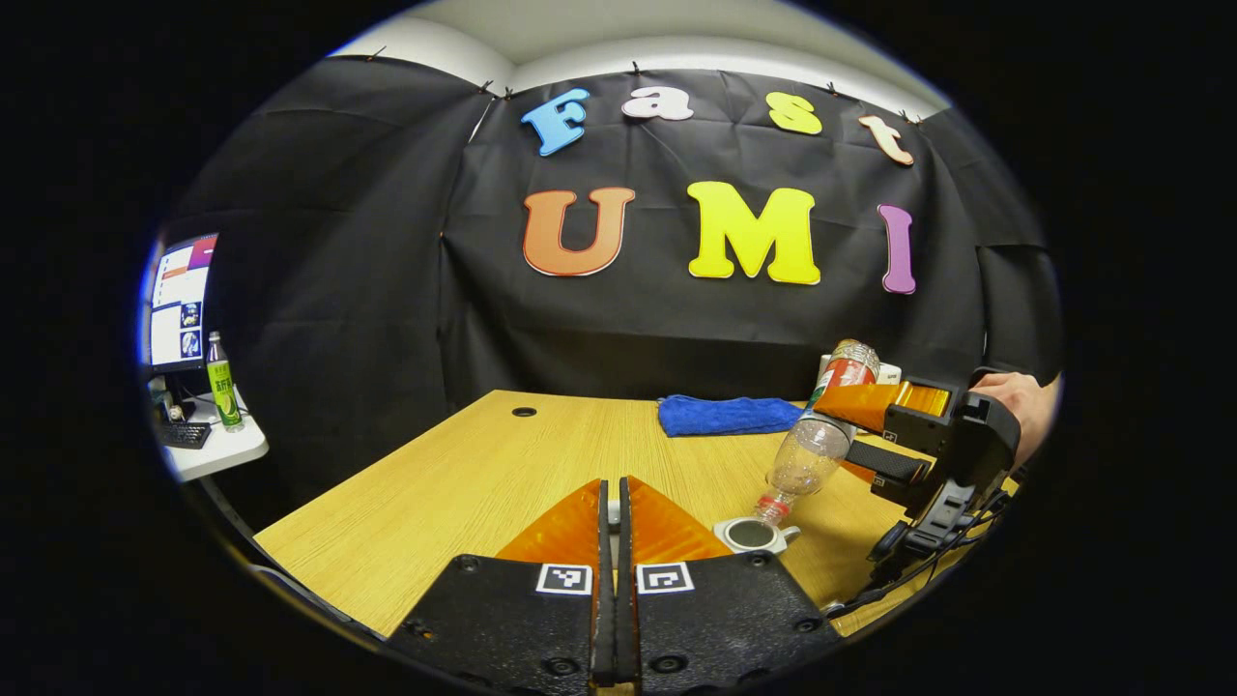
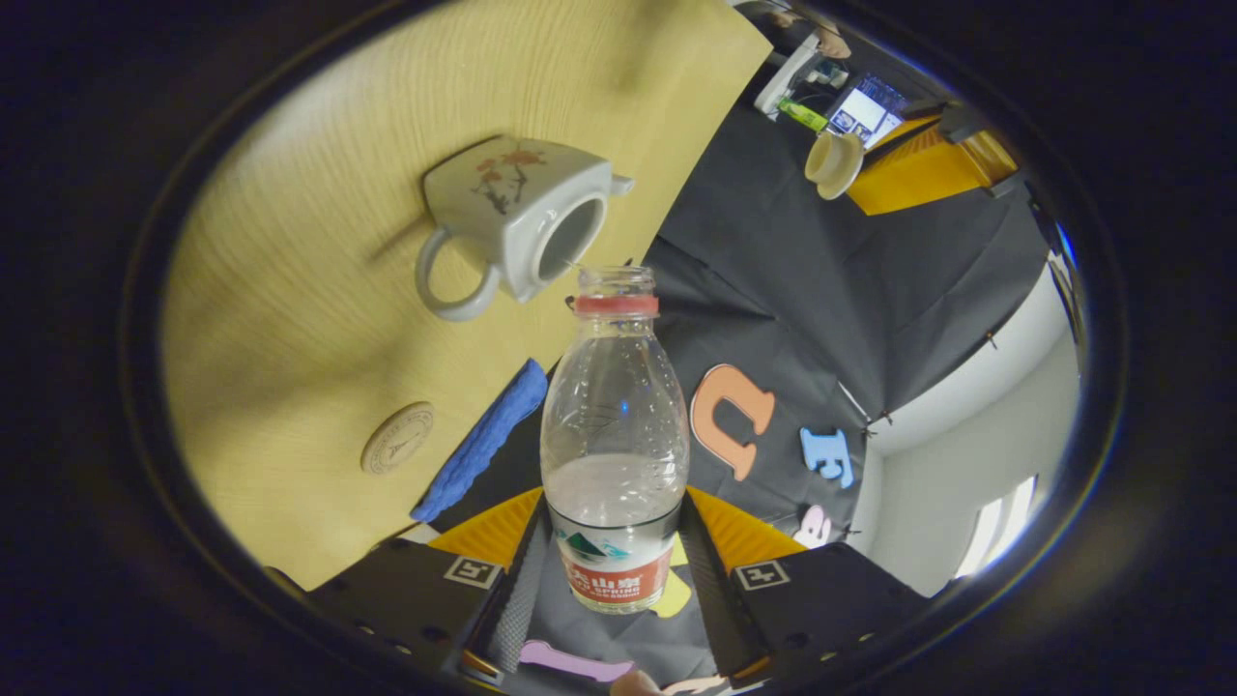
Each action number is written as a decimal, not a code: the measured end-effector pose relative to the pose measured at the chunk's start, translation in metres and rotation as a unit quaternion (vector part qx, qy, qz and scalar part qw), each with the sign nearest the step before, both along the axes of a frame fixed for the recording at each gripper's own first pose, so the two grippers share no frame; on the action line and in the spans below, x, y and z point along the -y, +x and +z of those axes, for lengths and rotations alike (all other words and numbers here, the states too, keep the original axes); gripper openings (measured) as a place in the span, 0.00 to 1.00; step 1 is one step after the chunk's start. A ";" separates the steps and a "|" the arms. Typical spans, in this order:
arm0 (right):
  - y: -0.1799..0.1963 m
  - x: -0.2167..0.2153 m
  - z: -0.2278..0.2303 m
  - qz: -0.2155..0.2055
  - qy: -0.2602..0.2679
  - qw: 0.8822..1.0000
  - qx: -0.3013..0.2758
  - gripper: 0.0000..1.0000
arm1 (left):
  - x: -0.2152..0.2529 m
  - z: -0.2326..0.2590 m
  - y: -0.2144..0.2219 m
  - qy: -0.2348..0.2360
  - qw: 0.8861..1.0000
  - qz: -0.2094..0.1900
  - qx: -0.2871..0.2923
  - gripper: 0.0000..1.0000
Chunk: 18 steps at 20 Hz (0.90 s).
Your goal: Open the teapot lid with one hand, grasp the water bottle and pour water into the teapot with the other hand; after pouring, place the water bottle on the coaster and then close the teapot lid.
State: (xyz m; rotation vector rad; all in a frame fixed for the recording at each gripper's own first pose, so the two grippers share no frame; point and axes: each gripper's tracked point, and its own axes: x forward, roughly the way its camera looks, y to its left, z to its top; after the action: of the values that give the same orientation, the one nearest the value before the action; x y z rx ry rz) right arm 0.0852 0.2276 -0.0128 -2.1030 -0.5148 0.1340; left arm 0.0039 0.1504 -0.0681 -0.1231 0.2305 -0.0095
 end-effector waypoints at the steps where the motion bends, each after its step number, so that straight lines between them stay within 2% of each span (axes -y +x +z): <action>1: 0.000 0.000 0.001 0.001 0.001 1.000 0.001 0.72 | 0.000 0.000 0.000 0.000 1.000 0.000 0.001 0.03; 11: 0.000 0.000 0.003 0.002 0.014 1.000 0.000 0.72 | -0.001 0.005 -0.001 0.000 1.000 0.002 0.007 0.03; 15: 0.005 0.011 -0.007 -0.011 0.074 0.997 -0.037 0.74 | -0.008 0.005 -0.002 0.008 1.000 0.011 0.008 0.03; 18: 0.005 0.021 -0.019 -0.029 0.150 0.984 -0.096 0.72 | -0.007 0.011 -0.001 0.004 1.000 0.013 0.017 0.03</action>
State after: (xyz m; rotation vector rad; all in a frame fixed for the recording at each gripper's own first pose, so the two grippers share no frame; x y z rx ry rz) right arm 0.0899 0.2067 -0.0319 -1.7860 -0.3353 0.2102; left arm 0.0034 0.1576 -0.0566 -0.1169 0.1956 0.0151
